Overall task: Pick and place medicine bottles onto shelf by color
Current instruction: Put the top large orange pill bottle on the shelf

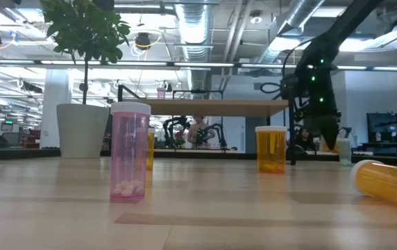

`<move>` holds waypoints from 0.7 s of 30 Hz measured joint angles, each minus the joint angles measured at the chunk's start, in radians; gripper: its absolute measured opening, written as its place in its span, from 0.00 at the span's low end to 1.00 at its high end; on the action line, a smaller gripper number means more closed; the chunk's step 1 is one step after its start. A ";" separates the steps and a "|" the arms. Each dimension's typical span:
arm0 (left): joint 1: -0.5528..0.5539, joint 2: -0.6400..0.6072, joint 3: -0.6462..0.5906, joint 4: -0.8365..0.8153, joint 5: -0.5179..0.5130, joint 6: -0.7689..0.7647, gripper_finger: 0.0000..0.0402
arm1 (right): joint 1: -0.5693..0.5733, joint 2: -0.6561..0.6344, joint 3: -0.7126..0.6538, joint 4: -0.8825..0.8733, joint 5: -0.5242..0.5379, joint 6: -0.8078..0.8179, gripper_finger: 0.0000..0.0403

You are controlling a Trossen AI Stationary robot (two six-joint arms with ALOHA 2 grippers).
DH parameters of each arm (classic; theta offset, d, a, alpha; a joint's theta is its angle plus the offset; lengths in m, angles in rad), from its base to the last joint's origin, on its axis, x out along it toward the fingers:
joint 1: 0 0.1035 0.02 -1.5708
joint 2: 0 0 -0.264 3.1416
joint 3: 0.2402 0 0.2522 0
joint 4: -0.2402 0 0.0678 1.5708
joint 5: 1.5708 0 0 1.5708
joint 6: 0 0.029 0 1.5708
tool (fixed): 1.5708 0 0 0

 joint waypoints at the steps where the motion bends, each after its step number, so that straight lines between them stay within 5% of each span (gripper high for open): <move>1: 0.000 0.000 0.000 0.003 0.000 -0.002 0.58 | 0.000 -0.012 0.002 -0.014 0.000 0.016 0.41; 11: 0.000 0.000 0.000 0.004 0.000 -0.014 0.58 | 0.000 -0.236 0.008 0.009 -0.100 0.174 0.45; 21: 0.000 0.000 0.000 0.005 0.000 -0.018 0.58 | 0.077 -0.475 0.008 0.376 -0.338 0.335 0.46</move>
